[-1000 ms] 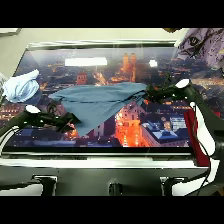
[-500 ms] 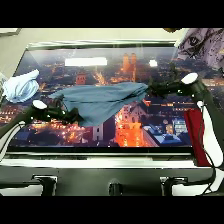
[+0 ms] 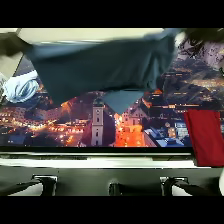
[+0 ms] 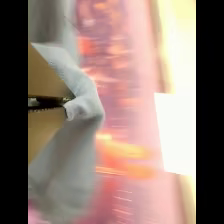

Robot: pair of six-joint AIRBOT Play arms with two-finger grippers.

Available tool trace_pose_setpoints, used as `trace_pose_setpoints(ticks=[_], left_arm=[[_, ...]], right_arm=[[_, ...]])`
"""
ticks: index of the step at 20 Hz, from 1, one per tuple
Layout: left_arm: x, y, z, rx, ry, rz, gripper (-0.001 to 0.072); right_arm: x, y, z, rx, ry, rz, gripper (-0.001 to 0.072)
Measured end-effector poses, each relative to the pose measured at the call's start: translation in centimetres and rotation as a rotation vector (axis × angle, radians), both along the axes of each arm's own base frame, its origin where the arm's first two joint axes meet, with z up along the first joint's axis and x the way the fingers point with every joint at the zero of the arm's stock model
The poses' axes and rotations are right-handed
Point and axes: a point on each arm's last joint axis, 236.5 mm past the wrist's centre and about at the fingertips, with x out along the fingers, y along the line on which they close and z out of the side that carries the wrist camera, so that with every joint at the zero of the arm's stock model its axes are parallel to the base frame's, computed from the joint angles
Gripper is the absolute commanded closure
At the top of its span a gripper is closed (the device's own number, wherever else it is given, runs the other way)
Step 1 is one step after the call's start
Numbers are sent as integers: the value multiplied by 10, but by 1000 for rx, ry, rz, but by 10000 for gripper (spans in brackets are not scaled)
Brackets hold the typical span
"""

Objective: Fold the clothes and pants, and hang the long-sleeved shirts on hangers.

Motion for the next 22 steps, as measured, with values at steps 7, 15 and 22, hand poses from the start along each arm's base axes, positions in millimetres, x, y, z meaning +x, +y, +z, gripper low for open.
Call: trace_pose_setpoints(ticks=[7, 15, 22], left_arm=[[-151, 32, 111, 72, -269, 199, 695], [-160, 59, 91, 104, -202, 317, 694], [-7, 72, -82, 171, 252, 258, 694]], right_arm=[[-185, -17, 148, -38, -344, -117, 684], [-177, -29, 135, 54, -263, -185, 684], [24, -29, -83, 73, 312, -166, 684]])
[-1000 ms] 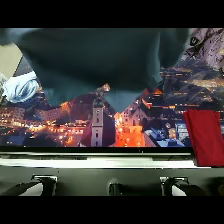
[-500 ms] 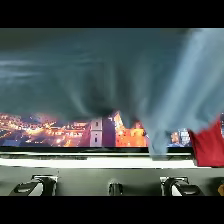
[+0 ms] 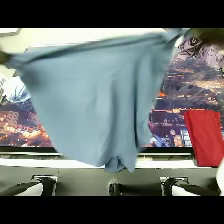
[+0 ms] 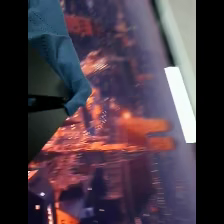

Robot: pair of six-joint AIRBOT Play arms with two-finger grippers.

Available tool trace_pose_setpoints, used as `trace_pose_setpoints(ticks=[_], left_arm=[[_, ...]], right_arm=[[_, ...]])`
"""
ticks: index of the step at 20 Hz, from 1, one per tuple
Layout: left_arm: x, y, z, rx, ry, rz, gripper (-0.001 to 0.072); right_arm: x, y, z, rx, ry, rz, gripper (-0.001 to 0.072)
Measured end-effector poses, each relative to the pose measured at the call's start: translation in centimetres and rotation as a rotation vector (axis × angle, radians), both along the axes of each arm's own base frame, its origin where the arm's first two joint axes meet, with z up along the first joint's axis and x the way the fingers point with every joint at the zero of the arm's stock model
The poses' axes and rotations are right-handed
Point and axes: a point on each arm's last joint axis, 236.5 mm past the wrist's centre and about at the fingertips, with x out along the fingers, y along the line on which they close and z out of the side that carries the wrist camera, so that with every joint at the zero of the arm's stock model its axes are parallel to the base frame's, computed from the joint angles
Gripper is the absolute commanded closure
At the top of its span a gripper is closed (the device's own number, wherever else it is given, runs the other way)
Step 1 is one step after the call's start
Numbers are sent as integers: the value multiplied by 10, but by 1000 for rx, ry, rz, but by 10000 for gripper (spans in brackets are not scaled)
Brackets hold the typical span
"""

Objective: Fold the clothes and pants, and hang the long-sleeved shirts on hangers.

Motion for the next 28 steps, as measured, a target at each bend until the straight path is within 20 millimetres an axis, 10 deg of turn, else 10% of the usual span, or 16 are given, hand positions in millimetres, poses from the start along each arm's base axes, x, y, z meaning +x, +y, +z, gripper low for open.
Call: trace_pose_setpoints(ticks=[6, 10, 12, 14, 16, 22, 28], left_arm=[[99, 9, -213, -20, 326, 7, 693], [111, 5, -294, -24, 435, 0, 665], [111, 1, -313, -22, 462, -7, 413], [111, -3, -317, -23, 470, -13, 28], [108, -5, -310, -31, 485, -19, 28], [71, 44, -238, -44, 499, 36, 32], [-22, 89, -215, -95, 569, 166, 34]], right_arm=[[110, 20, -217, 179, 313, 9, 683], [128, 41, -302, 258, 414, 8, 676], [128, 55, -322, 271, 442, 20, 531], [127, 65, -330, 281, 459, 32, 380], [120, 69, -329, 291, 485, 48, 222], [67, 9, -267, 133, 520, 182, 223], [-27, -51, -243, 201, 603, 268, 221]])
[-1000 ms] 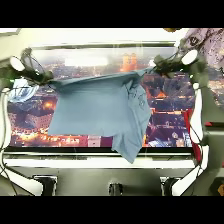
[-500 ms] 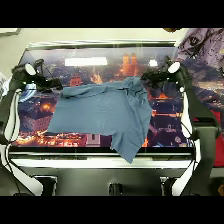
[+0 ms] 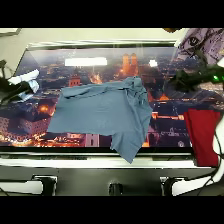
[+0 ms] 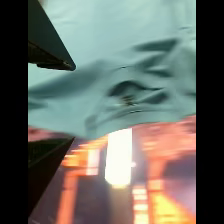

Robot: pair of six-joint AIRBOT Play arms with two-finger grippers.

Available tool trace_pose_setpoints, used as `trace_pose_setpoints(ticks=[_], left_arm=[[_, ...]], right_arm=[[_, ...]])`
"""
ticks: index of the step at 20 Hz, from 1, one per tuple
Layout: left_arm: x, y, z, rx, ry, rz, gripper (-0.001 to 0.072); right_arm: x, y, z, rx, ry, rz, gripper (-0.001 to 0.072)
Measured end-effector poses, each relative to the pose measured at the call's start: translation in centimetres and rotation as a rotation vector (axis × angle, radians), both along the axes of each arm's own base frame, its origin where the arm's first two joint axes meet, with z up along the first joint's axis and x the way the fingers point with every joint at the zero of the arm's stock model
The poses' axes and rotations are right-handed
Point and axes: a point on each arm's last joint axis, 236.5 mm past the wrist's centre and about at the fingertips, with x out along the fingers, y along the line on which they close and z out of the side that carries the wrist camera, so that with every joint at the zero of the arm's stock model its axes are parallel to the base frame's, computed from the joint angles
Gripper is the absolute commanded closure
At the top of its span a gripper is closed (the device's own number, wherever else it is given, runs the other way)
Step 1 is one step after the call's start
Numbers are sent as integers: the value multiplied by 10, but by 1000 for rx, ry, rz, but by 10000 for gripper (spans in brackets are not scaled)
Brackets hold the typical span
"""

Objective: Fold the clothes and pants, and hang the long-sleeved shirts on hangers.

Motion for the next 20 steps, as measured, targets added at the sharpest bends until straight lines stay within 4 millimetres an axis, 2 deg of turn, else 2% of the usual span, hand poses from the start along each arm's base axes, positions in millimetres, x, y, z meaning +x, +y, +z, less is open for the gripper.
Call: trace_pose_setpoints(ticks=[2, 4, 6, 9, 10, 14, 20], left_arm=[[-35, -1, -9, -14, 39, 26, 34], [-63, -5, -19, -23, 64, 42, 36], [-80, -9, -28, -30, 84, 51, 42], [-91, -11, -35, -34, 94, 58, 43], [-92, -11, -37, -34, 94, 59, 43], [-92, -11, -38, -30, 83, 63, 43], [-92, -10, -39, -29, 79, 65, 43]], right_arm=[[-41, 0, -21, 70, 73, -8, 209], [-83, 13, -48, 138, 156, -7, 209], [-117, 28, -74, 198, 217, -12, 209], [-152, 49, -105, 269, 271, -32, 194], [-158, 55, -111, 289, 277, -41, 166], [-174, 74, -131, 330, 284, -59, 156], [-179, 104, -146, 290, 276, 4, 158]])
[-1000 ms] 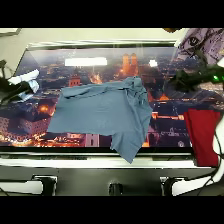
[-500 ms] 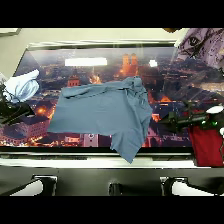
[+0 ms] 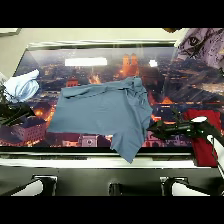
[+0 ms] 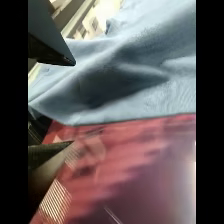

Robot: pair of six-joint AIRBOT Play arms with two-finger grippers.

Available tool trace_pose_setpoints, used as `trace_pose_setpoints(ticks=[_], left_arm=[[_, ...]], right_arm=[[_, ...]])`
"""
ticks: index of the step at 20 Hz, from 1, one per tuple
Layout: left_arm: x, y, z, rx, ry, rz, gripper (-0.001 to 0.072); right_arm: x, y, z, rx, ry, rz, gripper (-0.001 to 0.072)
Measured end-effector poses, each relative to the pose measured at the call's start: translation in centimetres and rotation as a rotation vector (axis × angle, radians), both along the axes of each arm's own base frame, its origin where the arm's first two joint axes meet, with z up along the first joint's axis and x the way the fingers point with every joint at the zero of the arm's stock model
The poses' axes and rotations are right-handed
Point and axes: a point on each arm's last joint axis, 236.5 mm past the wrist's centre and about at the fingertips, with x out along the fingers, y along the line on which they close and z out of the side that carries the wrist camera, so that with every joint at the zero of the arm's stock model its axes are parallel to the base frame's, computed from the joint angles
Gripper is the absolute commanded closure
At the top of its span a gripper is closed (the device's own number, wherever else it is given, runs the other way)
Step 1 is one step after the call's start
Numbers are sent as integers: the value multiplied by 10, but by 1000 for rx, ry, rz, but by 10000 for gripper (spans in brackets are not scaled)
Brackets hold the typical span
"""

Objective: Fold the clothes and pants, and hang the long-sleeved shirts on hangers.

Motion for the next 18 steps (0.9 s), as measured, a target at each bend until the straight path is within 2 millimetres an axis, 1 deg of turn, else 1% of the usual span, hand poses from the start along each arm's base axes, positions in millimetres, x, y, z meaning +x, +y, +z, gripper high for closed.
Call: trace_pose_setpoints(ticks=[4, 5, 7, 10, 12, 14, 16, 18], left_arm=[[0, 0, 0, 0, -1, 1, 43], [0, 0, 0, 0, -1, 1, 43], [-1, 0, 0, -2, 5, 2, 43], [-4, -2, -1, -9, 17, 12, 43], [-5, -2, -1, -10, 21, 14, 44], [-5, -2, -1, -12, 23, 16, 44], [-7, -1, -5, -20, 26, 28, 45], [-10, 1, -14, -55, 22, 58, 44]], right_arm=[[-4, 17, -7, 12, 27, 28, 180], [-6, 20, -9, 17, 37, 33, 227], [-9, 22, -14, 15, 56, 36, 345], [-9, 20, -21, -5, 59, 35, 575], [-7, 18, -24, -19, 57, 26, 651], [-6, 18, -25, -22, 57, 19, 683], [-5, 18, -25, -23, 57, 15, 684], [-3, 16, -24, -32, 44, 11, 684]])
